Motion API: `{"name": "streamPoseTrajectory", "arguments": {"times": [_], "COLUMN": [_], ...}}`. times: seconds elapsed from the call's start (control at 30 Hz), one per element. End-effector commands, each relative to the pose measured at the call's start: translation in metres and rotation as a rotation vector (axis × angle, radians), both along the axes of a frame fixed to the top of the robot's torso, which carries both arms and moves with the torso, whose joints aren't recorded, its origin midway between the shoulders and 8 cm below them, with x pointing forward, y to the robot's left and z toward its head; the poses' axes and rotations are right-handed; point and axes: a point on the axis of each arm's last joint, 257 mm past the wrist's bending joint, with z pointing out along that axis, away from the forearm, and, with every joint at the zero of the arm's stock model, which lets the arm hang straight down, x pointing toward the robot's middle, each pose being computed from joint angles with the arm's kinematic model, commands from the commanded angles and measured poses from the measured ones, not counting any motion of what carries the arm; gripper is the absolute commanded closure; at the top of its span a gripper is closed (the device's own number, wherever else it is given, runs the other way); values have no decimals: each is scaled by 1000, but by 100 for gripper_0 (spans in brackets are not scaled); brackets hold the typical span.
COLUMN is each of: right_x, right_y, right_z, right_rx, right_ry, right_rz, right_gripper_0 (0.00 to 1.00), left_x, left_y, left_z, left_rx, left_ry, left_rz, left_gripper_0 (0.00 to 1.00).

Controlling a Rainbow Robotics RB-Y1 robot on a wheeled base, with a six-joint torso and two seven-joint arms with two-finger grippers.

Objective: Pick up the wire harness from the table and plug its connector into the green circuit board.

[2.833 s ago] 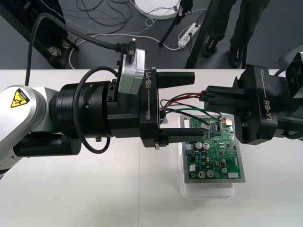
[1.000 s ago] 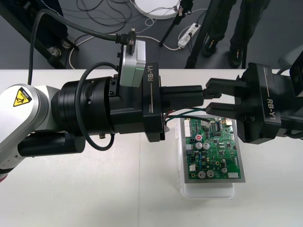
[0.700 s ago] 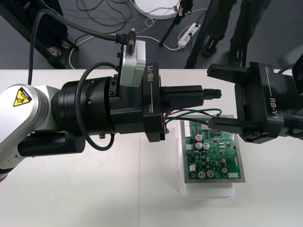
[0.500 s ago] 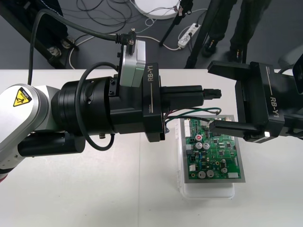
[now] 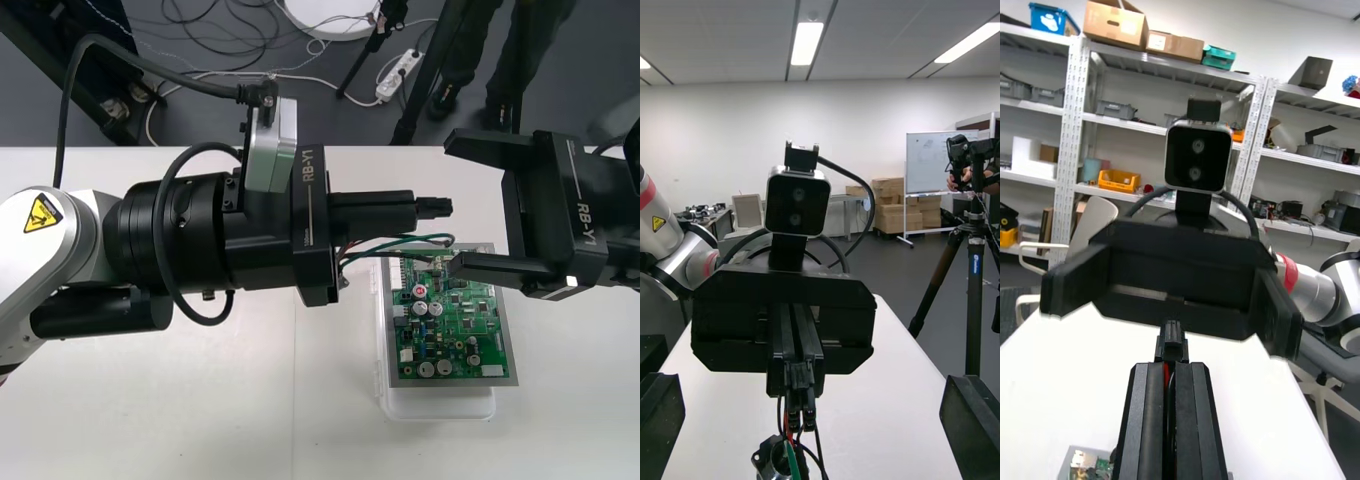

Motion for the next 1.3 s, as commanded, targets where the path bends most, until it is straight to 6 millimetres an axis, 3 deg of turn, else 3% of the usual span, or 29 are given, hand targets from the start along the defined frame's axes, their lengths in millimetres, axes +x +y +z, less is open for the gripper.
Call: {"name": "streamPoseTrajectory", "arguments": {"times": [0.03,0.3,0.87,1.1,1.3], "right_x": [-1,-12,-27,-28,-30], "right_y": [-17,-39,-85,-106,-131], "right_z": [7,0,-15,-31,-61], "right_rx": [-23,-83,-216,-272,-381], "right_ry": [8,36,70,58,38], "right_rz": [-18,-37,-114,-111,-126], "right_gripper_0": [0,0,0,0,0], "left_x": [5,25,49,48,50], "left_y": [16,45,87,103,116], "left_z": [-4,-36,-76,-104,-131], "left_rx": [-1,67,53,63,77], "left_ry": [-40,-12,-27,-52,-68], "left_rz": [58,37,-22,-43,-51], "left_gripper_0": [100,100,100,100,100]}}
